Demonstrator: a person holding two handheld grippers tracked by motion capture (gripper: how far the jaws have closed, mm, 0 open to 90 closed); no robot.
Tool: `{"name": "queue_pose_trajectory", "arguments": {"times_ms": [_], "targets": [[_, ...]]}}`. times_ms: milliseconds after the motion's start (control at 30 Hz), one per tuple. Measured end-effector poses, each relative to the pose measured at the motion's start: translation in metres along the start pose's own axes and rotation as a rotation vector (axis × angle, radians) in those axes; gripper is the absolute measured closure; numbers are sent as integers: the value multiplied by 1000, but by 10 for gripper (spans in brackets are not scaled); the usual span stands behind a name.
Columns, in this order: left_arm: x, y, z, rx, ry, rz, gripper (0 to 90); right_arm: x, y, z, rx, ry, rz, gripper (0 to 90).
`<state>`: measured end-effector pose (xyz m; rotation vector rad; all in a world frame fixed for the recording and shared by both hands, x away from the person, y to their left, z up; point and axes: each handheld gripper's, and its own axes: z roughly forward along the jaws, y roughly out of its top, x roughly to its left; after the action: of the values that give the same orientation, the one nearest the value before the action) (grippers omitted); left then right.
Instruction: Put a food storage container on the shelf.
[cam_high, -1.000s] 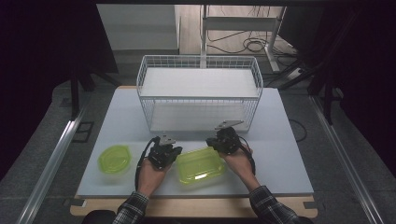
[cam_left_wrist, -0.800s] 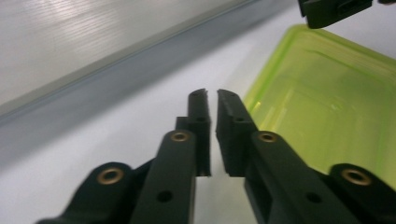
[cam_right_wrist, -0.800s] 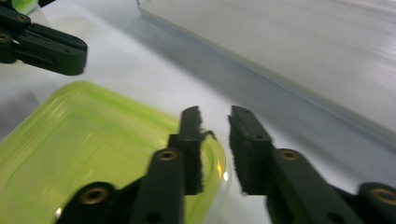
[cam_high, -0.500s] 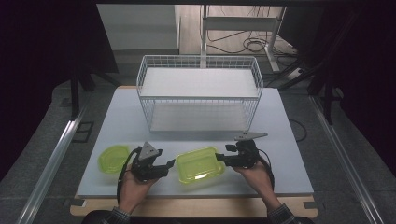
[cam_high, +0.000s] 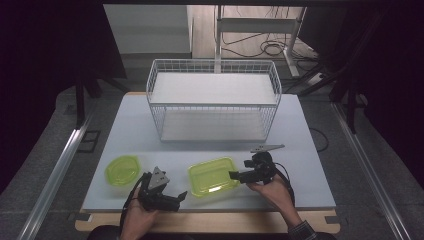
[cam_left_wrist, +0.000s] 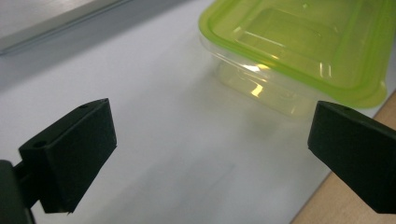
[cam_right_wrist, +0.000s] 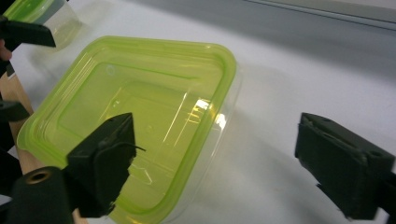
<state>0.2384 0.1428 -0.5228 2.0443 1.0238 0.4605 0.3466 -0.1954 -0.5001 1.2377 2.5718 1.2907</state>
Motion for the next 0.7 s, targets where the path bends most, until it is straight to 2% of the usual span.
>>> {"name": "queue_pose_trajectory", "arguments": {"times_ms": [67,233,400,633,700], "targets": [[-1,-1,-1,0,17,18,5,-3,1,-1,0,3,23,203],[2,-6,-4,7,31,14,5,-11,4,-2,4,50,58,334],[5,-8,-6,10,42,13,8,-15,10,3,25,75,85,414],[2,-9,-5,29,56,46,9,-22,10,11,73,145,165,554],[2,-9,-6,27,56,50,10,-24,9,11,83,189,197,620]]}}
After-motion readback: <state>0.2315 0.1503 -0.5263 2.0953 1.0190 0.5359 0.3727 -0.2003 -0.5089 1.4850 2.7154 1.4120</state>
